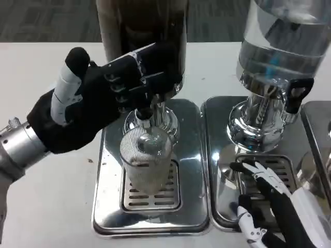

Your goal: Grasp the cup under the faucet to collect the drink, then remove the cup.

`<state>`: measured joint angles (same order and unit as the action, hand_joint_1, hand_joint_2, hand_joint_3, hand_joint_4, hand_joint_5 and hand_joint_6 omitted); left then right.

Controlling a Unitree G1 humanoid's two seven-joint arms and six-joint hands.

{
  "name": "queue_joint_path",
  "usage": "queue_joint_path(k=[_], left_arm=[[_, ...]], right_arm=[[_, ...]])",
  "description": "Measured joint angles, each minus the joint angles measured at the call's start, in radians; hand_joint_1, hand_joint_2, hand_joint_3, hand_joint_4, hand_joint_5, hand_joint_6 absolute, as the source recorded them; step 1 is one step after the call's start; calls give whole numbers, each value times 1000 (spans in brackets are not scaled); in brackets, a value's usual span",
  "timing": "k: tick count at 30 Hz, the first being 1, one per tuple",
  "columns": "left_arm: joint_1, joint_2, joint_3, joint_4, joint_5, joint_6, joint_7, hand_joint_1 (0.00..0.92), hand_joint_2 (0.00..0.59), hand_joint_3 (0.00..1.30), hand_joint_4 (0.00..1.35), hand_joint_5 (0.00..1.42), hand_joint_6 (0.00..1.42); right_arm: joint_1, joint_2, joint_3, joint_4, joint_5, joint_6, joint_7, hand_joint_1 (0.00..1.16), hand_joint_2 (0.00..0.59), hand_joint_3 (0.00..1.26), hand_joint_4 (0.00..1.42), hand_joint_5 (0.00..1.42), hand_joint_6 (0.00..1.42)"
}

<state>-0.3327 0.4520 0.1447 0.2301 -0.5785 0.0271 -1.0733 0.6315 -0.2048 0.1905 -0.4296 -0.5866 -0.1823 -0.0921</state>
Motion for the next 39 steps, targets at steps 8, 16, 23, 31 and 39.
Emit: queue_joint_path(k=[8,16,23,31,39], left_arm=[[-8,-1,-9,4,27,-24,-5,0,46,114,0,102,47],[-8,4,-15,-25,84,-118,-20,0,47,131,12,100,41],[2,13,-15,-43,113,-186,-38,0,47,163,47,122,52],[20,25,-16,-61,119,-236,-46,0,46,175,57,134,55],[28,53,-36,-75,134,-301,-47,0,46,176,62,135,59]], right_arm=[[0,0,2,0,-1,0,-1,510,586,219,96,61,192],[-10,0,4,13,0,0,-1,510,586,219,96,61,192],[-20,1,7,22,0,0,-1,510,586,219,96,61,192],[-19,5,11,23,0,1,-1,509,586,219,96,61,183],[-19,8,11,24,0,1,-1,508,586,219,96,62,179]])
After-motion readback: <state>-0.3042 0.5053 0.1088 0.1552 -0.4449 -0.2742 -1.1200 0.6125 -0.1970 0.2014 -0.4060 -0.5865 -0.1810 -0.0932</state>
